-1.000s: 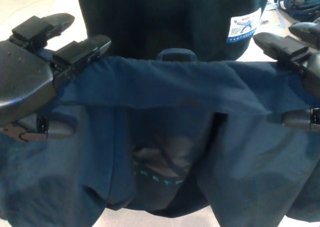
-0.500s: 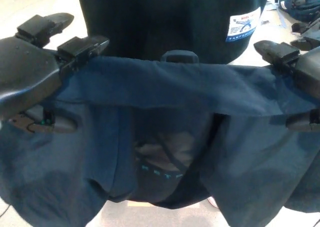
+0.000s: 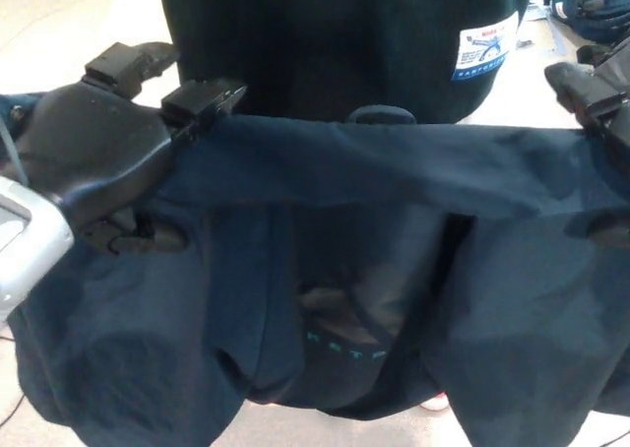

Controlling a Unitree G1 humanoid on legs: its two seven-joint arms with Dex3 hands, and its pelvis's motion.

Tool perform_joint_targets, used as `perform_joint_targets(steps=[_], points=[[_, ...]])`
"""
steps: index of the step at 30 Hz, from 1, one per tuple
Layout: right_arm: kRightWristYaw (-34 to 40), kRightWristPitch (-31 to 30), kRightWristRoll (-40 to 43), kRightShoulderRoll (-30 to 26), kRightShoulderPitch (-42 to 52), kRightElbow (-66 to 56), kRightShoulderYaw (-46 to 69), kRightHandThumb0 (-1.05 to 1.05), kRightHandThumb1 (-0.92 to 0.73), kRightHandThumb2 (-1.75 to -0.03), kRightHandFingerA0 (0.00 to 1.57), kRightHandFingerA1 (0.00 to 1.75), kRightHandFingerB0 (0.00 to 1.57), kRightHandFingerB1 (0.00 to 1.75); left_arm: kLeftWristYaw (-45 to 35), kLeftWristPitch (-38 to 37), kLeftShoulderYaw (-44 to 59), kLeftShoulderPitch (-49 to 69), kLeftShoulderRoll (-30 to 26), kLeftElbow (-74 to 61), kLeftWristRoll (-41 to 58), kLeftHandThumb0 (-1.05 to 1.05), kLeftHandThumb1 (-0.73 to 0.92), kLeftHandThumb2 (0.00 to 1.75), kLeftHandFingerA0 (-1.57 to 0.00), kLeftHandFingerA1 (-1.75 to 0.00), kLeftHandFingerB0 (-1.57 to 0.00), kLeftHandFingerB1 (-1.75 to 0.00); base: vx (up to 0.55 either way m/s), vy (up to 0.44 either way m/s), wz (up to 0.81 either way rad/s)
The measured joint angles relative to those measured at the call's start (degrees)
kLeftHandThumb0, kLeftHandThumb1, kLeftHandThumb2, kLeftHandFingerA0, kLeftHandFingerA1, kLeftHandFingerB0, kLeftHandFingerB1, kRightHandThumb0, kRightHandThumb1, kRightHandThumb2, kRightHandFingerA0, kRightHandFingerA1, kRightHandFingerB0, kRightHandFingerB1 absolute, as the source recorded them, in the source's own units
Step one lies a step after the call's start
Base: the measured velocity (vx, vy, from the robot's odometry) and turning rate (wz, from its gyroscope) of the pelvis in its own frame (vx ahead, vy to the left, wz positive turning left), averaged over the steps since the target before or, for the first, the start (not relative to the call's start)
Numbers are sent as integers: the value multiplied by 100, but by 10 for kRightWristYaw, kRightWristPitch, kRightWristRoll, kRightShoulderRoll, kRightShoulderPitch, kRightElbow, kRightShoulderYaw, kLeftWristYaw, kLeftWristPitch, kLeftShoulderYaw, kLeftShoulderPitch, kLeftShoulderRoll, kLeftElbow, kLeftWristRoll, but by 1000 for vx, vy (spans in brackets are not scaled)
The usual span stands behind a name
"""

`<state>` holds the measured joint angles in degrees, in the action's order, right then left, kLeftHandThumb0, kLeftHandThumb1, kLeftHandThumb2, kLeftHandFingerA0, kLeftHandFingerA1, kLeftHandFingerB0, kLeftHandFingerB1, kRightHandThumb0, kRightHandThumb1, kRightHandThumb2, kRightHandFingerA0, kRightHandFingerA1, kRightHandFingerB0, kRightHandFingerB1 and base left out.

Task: A person hands a coat to the robot and the robot grabs it with both hands and holds it while the person wears the coat.

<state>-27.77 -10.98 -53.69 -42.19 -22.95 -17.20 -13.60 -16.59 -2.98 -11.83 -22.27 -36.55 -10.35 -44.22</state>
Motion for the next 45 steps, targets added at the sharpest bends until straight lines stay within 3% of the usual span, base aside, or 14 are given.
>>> perform_joint_targets(steps=[2,3,4,7,9,14,18,24,33,37,38,39,40,45], points=[[18,7,0,7,0,9,4,-76,-53,-85,105,96,7,32,12,0,-1,-2,6,12,-10,-41,74,63,-112,-89,-14,-27,0,0,0],[26,10,0,11,0,12,5,-41,-71,-64,98,141,44,38,18,0,-1,-2,8,17,-15,-19,68,60,-96,-142,-28,-32,0,0,0],[44,19,0,15,0,18,5,-26,-69,-63,88,158,53,42,31,0,-2,-4,10,23,-25,-17,64,59,-93,-141,-33,-33,0,0,0],[78,35,-1,15,-4,33,5,-16,-62,-60,88,162,55,42,52,0,-3,-7,14,31,-38,-18,57,62,-97,-139,-42,-39,0,0,0],[100,44,-2,15,-8,45,4,-12,-58,-57,82,152,49,40,70,-1,-3,-11,17,43,-44,-22,62,61,-86,-151,-75,-62,0,0,0],[146,66,-2,16,-30,82,-7,-18,-57,-56,81,165,83,79,124,-12,-4,-27,24,82,-46,-23,63,61,-88,-163,-68,-80,0,0,0],[191,87,-2,18,-50,123,-15,-11,-62,-54,76,171,65,121,169,-26,-5,-42,27,117,-48,-24,62,62,-91,-160,-69,-79,0,0,0],[247,112,-2,21,-68,170,-21,-14,-62,-55,83,172,75,87,228,-50,-10,-63,27,160,-50,-27,61,61,-94,-162,-68,-78,0,0,0],[326,147,1,40,-93,238,-22,-11,-64,-58,83,175,61,118,315,-81,-11,-80,27,228,-53,-17,61,58,-94,-161,-74,-73,0,0,0],[353,157,0,49,-97,263,-22,-7,-65,-58,82,175,53,140,351,-86,-11,-87,29,255,-57,-15,64,59,-88,-171,-67,-103,0,0,0],[360,159,0,53,-99,269,-22,-13,-52,-80,118,146,67,114,360,-87,-11,-89,30,262,-59,-16,64,60,-89,-173,-69,-108,0,0,0],[365,161,1,55,-101,274,-22,-15,-54,-81,118,148,67,115,366,-87,-11,-91,31,267,-61,-19,48,88,-122,-137,-76,-93,0,0,0],[373,164,1,59,-104,282,-22,-9,-69,-60,80,175,52,139,376,-87,-11,-95,33,275,-63,-19,50,89,-123,-137,-74,-97,0,0,0],[401,175,3,69,-112,304,-19,-4,-67,-62,82,175,50,144,418,-87,-11,-112,43,309,-68,-25,50,89,-121,-138,-71,-103,0,0,0]])
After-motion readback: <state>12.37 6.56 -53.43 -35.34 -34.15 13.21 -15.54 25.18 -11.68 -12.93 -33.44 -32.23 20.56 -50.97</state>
